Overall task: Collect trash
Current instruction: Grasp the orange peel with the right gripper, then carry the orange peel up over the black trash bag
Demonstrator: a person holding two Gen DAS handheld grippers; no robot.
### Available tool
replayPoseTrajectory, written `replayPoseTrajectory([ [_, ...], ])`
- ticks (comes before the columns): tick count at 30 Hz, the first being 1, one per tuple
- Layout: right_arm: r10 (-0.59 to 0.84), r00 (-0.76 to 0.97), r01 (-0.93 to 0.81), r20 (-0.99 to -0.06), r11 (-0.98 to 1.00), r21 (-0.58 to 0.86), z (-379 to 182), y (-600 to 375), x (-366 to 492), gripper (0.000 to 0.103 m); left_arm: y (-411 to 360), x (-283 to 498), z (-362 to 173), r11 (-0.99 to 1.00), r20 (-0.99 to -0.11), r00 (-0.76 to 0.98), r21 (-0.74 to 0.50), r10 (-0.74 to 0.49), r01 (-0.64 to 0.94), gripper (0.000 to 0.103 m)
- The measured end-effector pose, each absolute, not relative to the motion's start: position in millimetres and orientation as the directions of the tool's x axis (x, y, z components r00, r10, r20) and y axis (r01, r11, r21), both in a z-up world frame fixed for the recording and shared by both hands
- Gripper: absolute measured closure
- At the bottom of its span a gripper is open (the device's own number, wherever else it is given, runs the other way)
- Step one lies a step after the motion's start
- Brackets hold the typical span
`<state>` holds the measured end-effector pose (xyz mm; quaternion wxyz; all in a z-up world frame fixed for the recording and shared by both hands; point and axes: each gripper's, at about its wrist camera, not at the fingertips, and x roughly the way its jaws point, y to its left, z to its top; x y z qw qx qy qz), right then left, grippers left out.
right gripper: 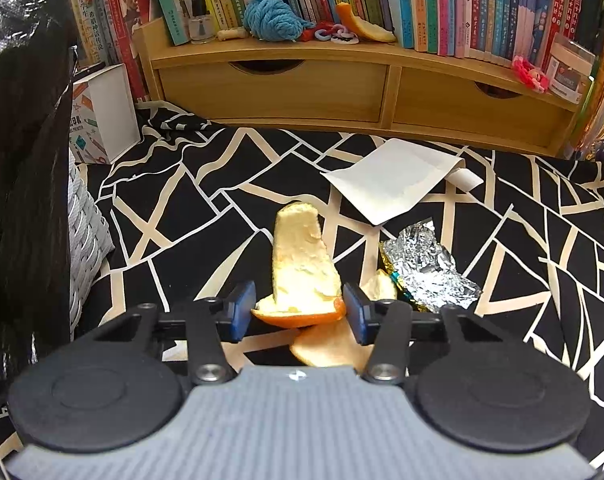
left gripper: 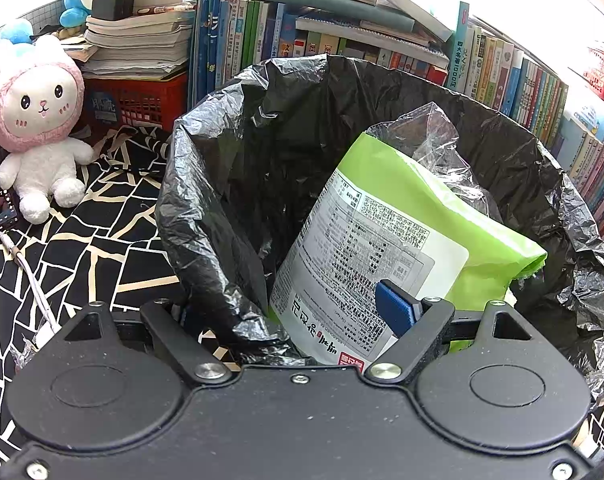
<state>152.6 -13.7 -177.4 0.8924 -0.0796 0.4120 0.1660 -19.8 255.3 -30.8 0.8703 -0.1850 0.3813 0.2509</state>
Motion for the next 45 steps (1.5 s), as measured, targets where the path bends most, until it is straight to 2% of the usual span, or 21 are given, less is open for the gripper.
replayPoseTrajectory([
  [7,0.242,0.624,-0.366,-0.743,0.931,-0.004,-157,-15,147,0.053,254,-20,-30,0.808,-0.752,0.586,-0.123,0.304,-0.577,0.019],
  [14,0.269,0.667,-0.365,-0.694,0.931,0.011,-112,-22,140,0.053,255,-17,-30,0.809,-0.759,0.578,-0.118,0.3,-0.576,0.019],
  [32,0.489,0.757,-0.49,-0.434,0.864,0.118,56,-20,87,0.053,256,-19,-33,0.811,-0.768,0.575,-0.13,0.282,-0.571,0.019],
  [37,0.558,0.724,-0.561,-0.405,0.818,0.125,79,6,70,0.053,256,-20,-33,0.81,-0.768,0.578,-0.139,0.274,-0.569,0.019],
  [45,0.626,0.662,-0.641,-0.412,0.758,0.121,79,54,48,0.048,257,-23,-34,0.805,-0.766,0.587,-0.163,0.261,-0.57,0.019],
])
